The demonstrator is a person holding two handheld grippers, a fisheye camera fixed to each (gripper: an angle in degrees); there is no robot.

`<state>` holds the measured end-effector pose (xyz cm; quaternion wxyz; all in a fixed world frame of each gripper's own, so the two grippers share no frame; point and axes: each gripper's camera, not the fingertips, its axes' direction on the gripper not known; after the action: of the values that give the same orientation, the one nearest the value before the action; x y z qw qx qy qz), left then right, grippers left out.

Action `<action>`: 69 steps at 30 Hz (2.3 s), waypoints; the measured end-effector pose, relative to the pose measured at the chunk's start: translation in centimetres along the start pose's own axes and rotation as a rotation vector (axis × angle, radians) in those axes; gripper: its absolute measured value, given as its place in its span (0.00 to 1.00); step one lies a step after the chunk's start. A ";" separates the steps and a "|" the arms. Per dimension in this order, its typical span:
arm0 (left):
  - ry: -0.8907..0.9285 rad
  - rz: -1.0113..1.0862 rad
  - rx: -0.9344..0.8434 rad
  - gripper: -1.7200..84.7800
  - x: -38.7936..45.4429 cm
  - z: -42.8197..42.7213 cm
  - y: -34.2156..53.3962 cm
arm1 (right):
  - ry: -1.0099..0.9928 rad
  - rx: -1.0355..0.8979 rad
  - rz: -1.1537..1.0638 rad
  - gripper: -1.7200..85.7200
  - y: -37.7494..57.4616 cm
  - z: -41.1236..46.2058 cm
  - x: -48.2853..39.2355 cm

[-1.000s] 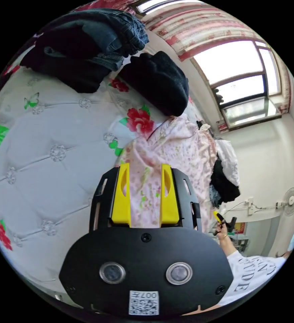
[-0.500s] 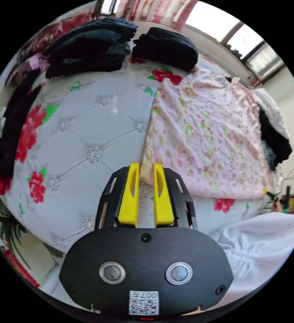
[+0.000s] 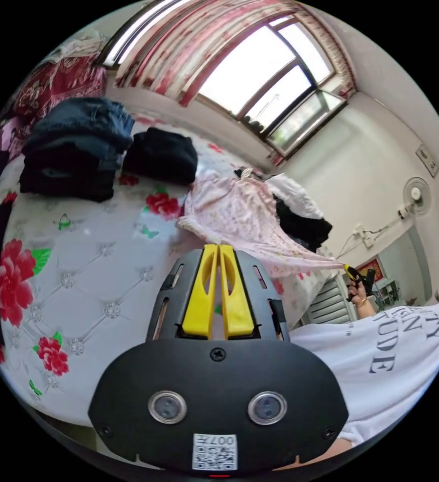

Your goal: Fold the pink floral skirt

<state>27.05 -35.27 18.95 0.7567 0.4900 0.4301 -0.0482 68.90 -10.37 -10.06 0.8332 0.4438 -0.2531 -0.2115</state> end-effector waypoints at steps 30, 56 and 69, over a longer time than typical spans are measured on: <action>0.432 0.007 0.338 0.01 10.5 -21.9 -25.3 | -0.383 0.351 -0.020 0.02 -12.4 -14.2 -4.2; 0.347 0.079 0.212 0.01 9.4 -33.2 12.2 | -0.159 0.312 0.104 0.02 14.9 -20.2 -6.4; 0.258 -0.124 0.087 0.01 1.9 -23.4 12.2 | -0.157 0.148 0.349 0.02 8.2 -11.9 2.6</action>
<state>20.15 -10.04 22.64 0.6689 0.4969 0.5507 -0.0498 79.25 -0.16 -8.21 0.8001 0.4352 -0.4053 -0.0787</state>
